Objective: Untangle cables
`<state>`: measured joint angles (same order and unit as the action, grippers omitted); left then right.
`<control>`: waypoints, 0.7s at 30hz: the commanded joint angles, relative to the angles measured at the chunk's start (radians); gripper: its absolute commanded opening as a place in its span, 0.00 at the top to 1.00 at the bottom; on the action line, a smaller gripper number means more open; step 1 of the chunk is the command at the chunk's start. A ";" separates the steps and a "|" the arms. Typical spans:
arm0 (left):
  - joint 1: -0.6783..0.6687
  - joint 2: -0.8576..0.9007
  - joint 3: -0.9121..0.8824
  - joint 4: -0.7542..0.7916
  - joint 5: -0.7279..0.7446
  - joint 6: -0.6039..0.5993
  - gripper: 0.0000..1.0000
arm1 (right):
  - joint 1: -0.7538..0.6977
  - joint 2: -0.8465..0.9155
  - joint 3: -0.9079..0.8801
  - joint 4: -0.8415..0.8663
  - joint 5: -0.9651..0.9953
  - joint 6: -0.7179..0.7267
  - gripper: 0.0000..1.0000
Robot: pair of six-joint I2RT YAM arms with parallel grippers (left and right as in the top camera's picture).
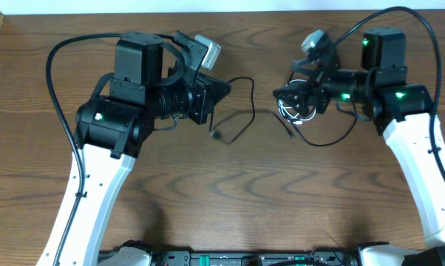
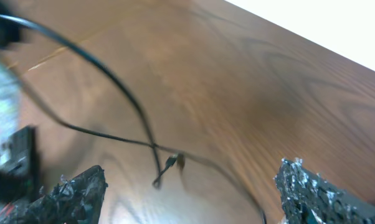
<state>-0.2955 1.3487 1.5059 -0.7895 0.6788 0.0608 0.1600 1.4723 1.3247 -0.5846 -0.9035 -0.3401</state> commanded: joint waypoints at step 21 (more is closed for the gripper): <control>-0.076 0.082 0.021 -0.039 0.053 0.037 0.92 | 0.182 0.005 0.004 0.042 0.097 -0.098 0.46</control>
<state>-0.3687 1.4361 1.5059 -0.8280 0.6910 0.0799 0.3370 1.4723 1.3247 -0.5491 -0.8307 -0.4492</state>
